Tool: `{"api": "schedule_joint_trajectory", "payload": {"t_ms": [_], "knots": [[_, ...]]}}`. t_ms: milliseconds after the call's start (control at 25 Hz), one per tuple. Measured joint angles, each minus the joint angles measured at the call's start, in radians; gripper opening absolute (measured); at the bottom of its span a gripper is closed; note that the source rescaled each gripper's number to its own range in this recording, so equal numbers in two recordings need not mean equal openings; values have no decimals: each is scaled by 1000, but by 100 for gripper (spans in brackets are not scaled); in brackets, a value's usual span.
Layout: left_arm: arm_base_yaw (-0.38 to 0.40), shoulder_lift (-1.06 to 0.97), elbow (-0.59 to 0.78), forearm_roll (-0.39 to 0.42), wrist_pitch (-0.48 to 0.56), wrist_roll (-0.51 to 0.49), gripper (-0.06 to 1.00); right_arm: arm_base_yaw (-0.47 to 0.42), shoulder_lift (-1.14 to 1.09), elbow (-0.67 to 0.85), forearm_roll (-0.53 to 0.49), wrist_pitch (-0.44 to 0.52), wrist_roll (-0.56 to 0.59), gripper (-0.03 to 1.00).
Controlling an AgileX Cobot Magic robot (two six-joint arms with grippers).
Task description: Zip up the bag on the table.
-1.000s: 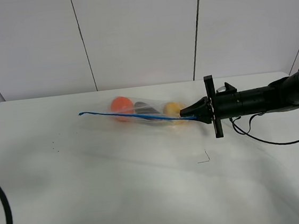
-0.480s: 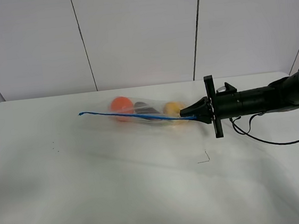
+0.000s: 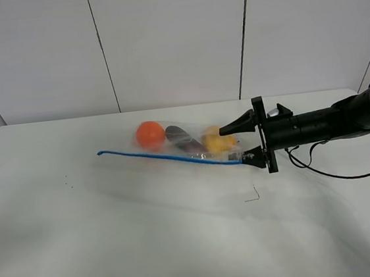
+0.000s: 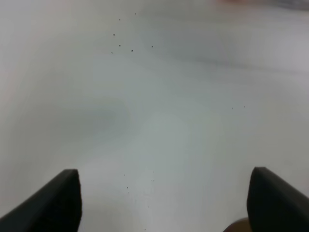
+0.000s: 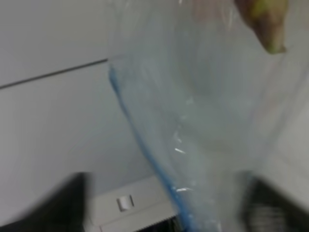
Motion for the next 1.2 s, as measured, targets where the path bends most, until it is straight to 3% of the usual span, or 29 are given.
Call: {"api": "schedule_joint_trajectory", "payload": {"t_ms": [120, 200, 320, 480, 760, 960, 1080, 1200], "knots": [[0, 0, 0, 0, 0, 0, 88, 0, -5, 0, -34, 0, 0, 96], [0, 0, 0, 0, 0, 0, 88, 0, -18, -4, -68, -5, 16, 99], [0, 0, 0, 0, 0, 0, 88, 0, -43, -75, -197, -13, 72, 100], [0, 0, 0, 0, 0, 1, 88, 0, -73, -261, -468, -22, 241, 100], [0, 0, 0, 0, 0, 2, 88, 0, -102, -561, -1033, -10, 579, 100], [0, 0, 0, 0, 0, 3, 88, 0, -108, -646, -1327, 5, 686, 100], [0, 0, 0, 0, 0, 3, 88, 0, -109, -646, -1407, 8, 722, 100], [0, 0, 0, 0, 0, 3, 88, 0, -114, -646, -1414, 8, 733, 100]]}}
